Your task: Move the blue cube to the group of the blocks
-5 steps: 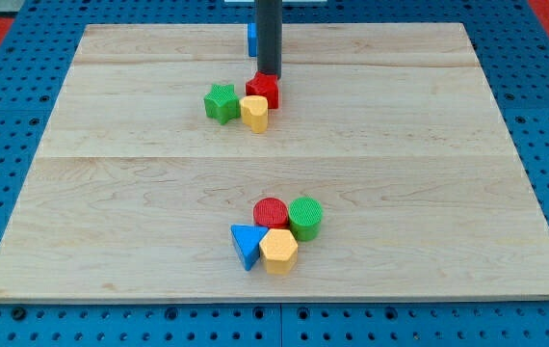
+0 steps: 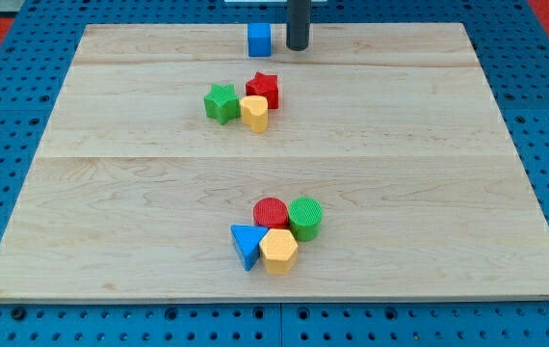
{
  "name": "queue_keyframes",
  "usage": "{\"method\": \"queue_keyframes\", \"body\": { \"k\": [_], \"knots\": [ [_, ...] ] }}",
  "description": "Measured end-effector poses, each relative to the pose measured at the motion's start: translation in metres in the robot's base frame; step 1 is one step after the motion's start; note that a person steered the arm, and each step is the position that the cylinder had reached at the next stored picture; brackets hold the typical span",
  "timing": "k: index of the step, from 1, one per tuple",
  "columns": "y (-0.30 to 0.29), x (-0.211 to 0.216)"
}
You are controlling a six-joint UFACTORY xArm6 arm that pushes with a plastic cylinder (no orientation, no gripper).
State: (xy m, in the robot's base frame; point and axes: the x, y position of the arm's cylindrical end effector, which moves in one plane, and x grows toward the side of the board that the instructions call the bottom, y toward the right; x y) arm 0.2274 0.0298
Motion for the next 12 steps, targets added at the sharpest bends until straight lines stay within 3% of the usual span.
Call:
{"method": "queue_keyframes", "body": {
  "k": [2, 5, 12],
  "knots": [
    [-0.009, -0.032],
    [-0.076, -0.034],
    [-0.076, 0.06]
  ]
}}
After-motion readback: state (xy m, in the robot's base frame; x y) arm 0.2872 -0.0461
